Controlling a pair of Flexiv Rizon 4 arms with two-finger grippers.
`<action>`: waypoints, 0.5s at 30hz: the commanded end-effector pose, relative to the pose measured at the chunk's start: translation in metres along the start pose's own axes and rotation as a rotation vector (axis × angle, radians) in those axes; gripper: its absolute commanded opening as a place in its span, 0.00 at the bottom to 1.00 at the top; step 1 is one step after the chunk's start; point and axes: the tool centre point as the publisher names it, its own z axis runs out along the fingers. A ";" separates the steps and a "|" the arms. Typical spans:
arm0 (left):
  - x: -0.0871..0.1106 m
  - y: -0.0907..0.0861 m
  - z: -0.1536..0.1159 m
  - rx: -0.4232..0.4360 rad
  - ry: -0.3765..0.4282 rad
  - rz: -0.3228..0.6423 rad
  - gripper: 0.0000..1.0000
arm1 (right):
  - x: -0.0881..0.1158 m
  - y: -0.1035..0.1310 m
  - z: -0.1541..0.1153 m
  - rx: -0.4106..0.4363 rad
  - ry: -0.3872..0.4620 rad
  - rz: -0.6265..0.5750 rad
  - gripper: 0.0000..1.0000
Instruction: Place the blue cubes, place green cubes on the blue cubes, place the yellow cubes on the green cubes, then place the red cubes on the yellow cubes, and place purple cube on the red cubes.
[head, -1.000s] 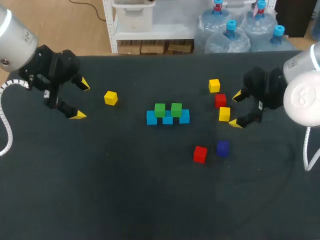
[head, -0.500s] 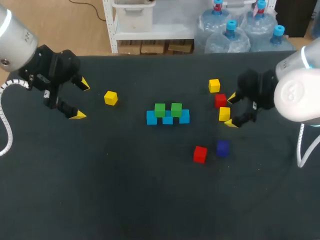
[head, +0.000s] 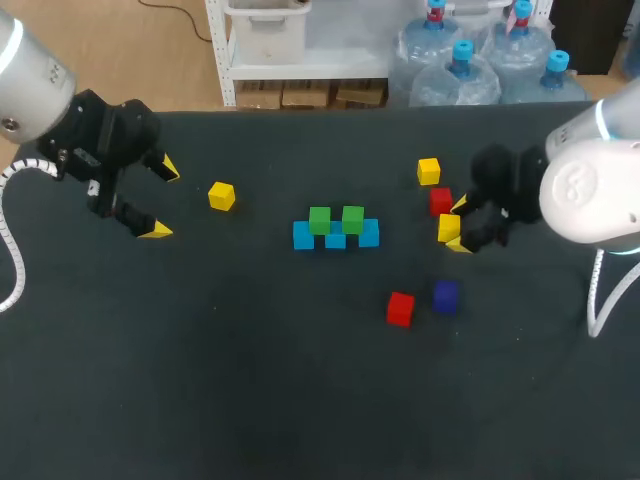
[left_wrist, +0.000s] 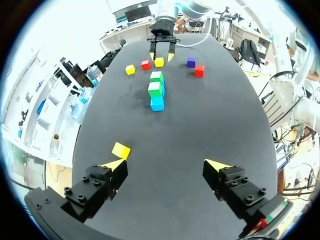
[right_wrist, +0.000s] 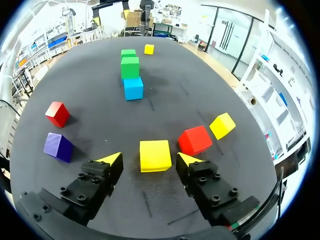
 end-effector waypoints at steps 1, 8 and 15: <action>0.001 0.000 0.000 -0.001 -0.005 0.003 1.00 | 0.001 -0.003 0.003 -0.005 -0.004 -0.001 0.69; 0.001 0.000 0.000 -0.001 -0.005 0.003 1.00 | 0.002 -0.009 0.001 -0.002 0.004 -0.004 0.67; 0.001 0.000 0.000 -0.001 -0.005 0.003 1.00 | -0.001 -0.015 0.002 0.002 0.005 -0.008 0.69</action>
